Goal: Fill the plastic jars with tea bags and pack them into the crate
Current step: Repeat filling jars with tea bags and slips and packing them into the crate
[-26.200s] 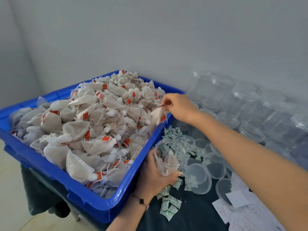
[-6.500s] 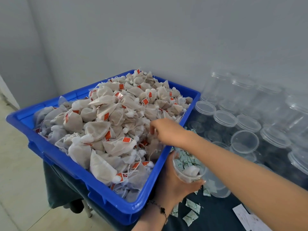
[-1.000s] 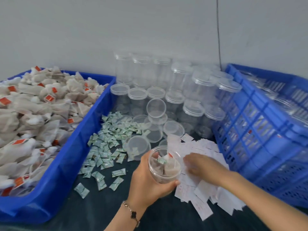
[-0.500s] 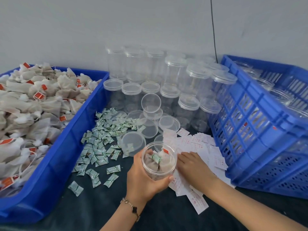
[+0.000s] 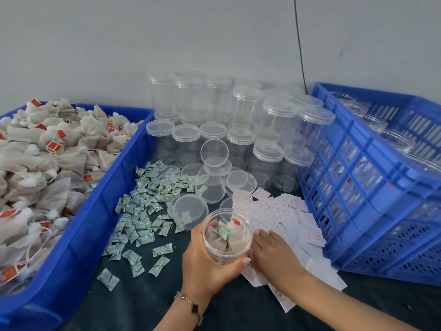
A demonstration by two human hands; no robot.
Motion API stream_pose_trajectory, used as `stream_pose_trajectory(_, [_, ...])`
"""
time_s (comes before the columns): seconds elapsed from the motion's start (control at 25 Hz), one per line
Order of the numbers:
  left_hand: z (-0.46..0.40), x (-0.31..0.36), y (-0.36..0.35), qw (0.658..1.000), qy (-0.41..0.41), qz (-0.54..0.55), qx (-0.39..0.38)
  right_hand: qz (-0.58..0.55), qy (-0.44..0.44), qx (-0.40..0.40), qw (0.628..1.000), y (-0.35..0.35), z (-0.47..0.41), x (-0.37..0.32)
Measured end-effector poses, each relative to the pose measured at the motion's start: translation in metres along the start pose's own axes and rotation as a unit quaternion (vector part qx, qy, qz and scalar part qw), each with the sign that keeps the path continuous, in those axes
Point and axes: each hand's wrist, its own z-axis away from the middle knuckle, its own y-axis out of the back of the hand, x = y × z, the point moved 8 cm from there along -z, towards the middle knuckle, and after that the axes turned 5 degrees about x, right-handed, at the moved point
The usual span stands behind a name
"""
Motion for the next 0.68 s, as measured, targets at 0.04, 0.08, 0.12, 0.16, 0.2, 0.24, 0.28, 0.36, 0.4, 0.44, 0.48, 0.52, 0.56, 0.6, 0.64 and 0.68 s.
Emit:
stream_pose_trajectory(0.04, [0.0,0.0,0.0,1.0,-0.001,0.0,0.001,0.01,0.01,0.027,1.0,0.003,0.001,-0.003])
stream_pose_trajectory(0.08, [0.0,-0.001,0.0,1.0,-0.002,-0.001,0.002,0.009,0.007,0.028,1.0,0.006,0.0,-0.003])
stream_pose_trajectory(0.12, [0.0,-0.002,0.001,1.0,-0.003,-0.001,0.003,-0.016,-0.01,0.017,1.0,0.008,-0.001,0.002])
stream_pose_trajectory(0.16, [0.0,-0.002,0.0,1.0,-0.003,-0.001,0.003,-0.071,-0.055,-0.008,0.996,0.011,-0.001,0.009])
stream_pose_trajectory(0.2, [0.0,-0.003,0.001,1.0,-0.002,0.002,0.003,-0.109,-0.123,-0.008,0.986,0.015,-0.002,0.023])
stream_pose_trajectory(0.24, [0.0,-0.003,0.001,1.0,0.0,0.005,0.005,-0.156,-0.18,0.009,0.971,0.023,-0.002,0.035])
stream_pose_trajectory(0.28, [0.0,-0.003,0.001,1.0,0.0,0.008,0.008,-0.218,-0.211,0.047,0.952,0.034,-0.002,0.043])
stream_pose_trajectory(0.36, [-0.001,-0.001,0.002,1.0,-0.005,0.007,0.015,-0.267,-0.179,0.213,0.923,0.084,-0.004,0.045])
stream_pose_trajectory(0.4, [-0.001,0.0,0.002,1.0,-0.01,0.003,0.019,-0.237,-0.129,0.286,0.92,0.109,-0.004,0.036])
stream_pose_trajectory(0.44, [-0.001,0.0,0.002,1.0,-0.013,-0.001,0.023,-0.204,-0.069,0.319,0.923,0.126,-0.005,0.023])
stream_pose_trajectory(0.48, [-0.001,0.0,0.002,1.0,-0.014,-0.003,0.027,-0.168,-0.002,0.308,0.936,0.135,-0.008,0.005])
stream_pose_trajectory(0.52, [-0.001,0.0,0.003,0.999,-0.015,-0.004,0.031,-0.121,0.062,0.273,0.952,0.136,-0.011,-0.013])
stream_pose_trajectory(0.56, [0.0,0.0,0.003,0.999,-0.016,-0.004,0.033,-0.086,0.114,0.222,0.964,0.132,-0.012,-0.028])
stream_pose_trajectory(0.6, [0.0,-0.001,0.004,0.999,-0.016,-0.003,0.033,-0.068,0.147,0.18,0.97,0.127,-0.013,-0.035])
stream_pose_trajectory(0.64, [0.0,-0.001,0.003,0.999,-0.015,0.001,0.032,-0.065,0.16,0.16,0.972,0.123,-0.012,-0.034])
stream_pose_trajectory(0.68, [0.0,-0.002,0.003,1.0,-0.014,0.006,0.028,-0.072,0.158,0.155,0.973,0.123,-0.012,-0.031])
